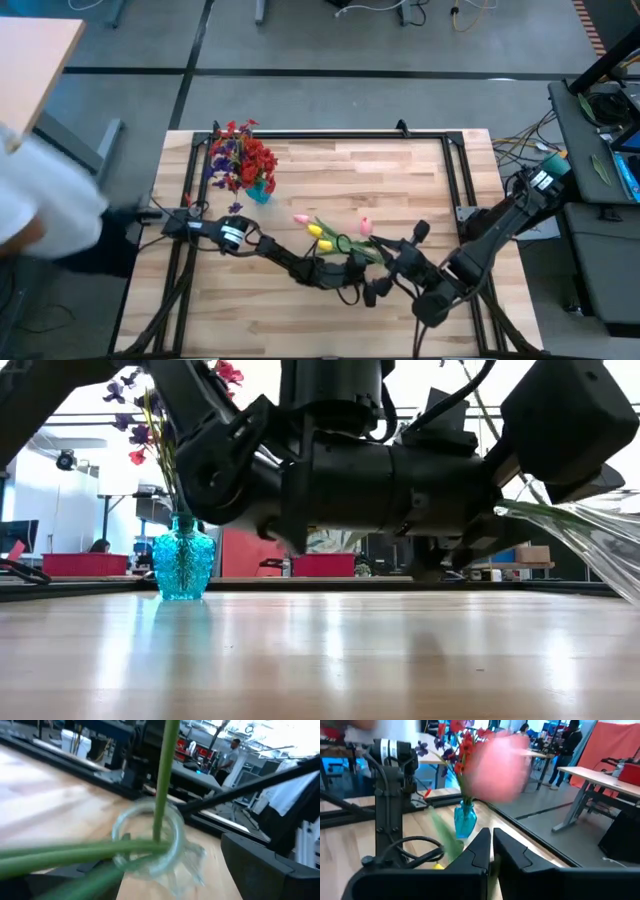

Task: Sort flowers into vase by color
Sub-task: Put the pink tulip into the transparent vase

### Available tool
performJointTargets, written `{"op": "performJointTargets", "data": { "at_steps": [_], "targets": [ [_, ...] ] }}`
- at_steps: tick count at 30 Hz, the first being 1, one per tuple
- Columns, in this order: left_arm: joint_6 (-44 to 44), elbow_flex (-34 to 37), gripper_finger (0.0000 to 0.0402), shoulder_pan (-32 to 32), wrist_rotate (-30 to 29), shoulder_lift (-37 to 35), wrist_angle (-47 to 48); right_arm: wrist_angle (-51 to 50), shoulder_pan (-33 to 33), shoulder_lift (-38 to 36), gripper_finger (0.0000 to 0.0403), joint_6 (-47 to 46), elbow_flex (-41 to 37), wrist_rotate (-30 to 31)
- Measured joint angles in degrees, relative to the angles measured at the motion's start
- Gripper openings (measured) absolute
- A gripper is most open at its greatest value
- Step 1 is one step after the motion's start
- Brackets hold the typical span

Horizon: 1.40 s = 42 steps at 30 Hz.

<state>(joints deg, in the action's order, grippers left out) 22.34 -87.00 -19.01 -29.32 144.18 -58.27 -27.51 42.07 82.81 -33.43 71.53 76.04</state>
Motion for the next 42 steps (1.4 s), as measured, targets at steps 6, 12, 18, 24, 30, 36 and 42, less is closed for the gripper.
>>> {"op": "performJointTargets", "data": {
  "at_steps": [6,12,18,24,30,36,42],
  "targets": [
    [-5.0,-2.5,0.0284,0.3,-0.7,0.0,0.2,0.8,1.6,0.0,0.0013,0.0,0.0,2.1],
    [-5.6,-3.5,0.0234,0.3,-1.5,0.0,0.7,1.1,1.9,0.0,0.0013,0.0,0.0,2.2],
    [-6.9,-3.5,0.0192,0.4,-1.6,0.0,1.0,1.3,1.9,0.0,0.0013,0.0,0.0,2.2],
    [-6.9,-3.5,0.0189,0.4,-1.6,0.0,1.0,1.5,1.9,0.0,0.0013,0.0,0.0,2.2],
    [-9.3,-3.5,0.0188,0.3,-1.7,-0.5,1.0,1.5,1.9,0.0,0.0013,0.0,0.0,2.2],
    [-15.1,-3.5,0.0188,-0.1,-1.7,-3.0,3.4,1.5,1.9,0.1,0.0013,0.0,0.0,2.1],
    [-23.0,-3.5,0.0187,-0.1,-2.7,-7.8,16.3,1.3,1.9,0.1,0.0013,1.4,1.2,2.1]
  ]
}}
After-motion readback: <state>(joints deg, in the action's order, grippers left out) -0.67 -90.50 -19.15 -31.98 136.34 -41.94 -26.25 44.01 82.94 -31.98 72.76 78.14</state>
